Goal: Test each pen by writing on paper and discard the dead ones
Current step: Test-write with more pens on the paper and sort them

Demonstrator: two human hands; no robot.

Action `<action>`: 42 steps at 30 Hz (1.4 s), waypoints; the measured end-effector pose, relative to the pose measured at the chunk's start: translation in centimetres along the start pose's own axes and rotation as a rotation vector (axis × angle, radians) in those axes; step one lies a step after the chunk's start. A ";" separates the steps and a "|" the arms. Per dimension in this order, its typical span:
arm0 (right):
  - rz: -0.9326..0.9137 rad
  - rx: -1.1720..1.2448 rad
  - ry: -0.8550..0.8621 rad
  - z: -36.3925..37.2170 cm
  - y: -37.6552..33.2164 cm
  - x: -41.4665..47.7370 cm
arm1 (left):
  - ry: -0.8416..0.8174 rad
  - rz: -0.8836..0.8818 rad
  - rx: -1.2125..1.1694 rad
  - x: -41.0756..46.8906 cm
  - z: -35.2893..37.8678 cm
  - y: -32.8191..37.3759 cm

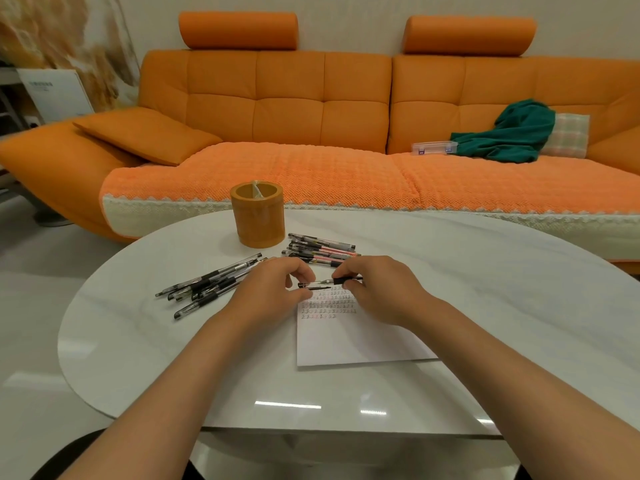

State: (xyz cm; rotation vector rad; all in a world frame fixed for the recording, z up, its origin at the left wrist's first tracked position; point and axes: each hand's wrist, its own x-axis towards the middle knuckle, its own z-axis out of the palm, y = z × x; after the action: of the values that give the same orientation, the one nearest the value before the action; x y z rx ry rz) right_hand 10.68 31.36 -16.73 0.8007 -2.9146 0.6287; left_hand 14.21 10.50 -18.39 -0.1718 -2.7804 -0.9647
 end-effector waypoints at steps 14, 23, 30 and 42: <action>-0.178 -0.347 0.057 0.4 -1.4 -0.4 | -0.186 -0.186 -0.586 -0.8 0.0 2.8; -0.173 -0.485 0.121 1.8 -1.9 -0.2 | -0.300 -0.267 -0.448 -1.1 0.1 2.8; -0.142 -0.099 -0.021 1.9 -1.6 0.0 | -0.113 -0.176 -0.219 0.1 -0.8 0.7; -0.041 -0.108 0.094 2.4 -1.3 3.2 | 0.048 -0.155 0.461 -1.7 -4.6 -5.3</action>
State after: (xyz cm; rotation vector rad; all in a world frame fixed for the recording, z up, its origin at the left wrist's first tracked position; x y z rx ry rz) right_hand 8.71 27.90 -17.93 0.7930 -2.8119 0.4877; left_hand 15.62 3.41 -18.39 0.1339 -2.9118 -0.3255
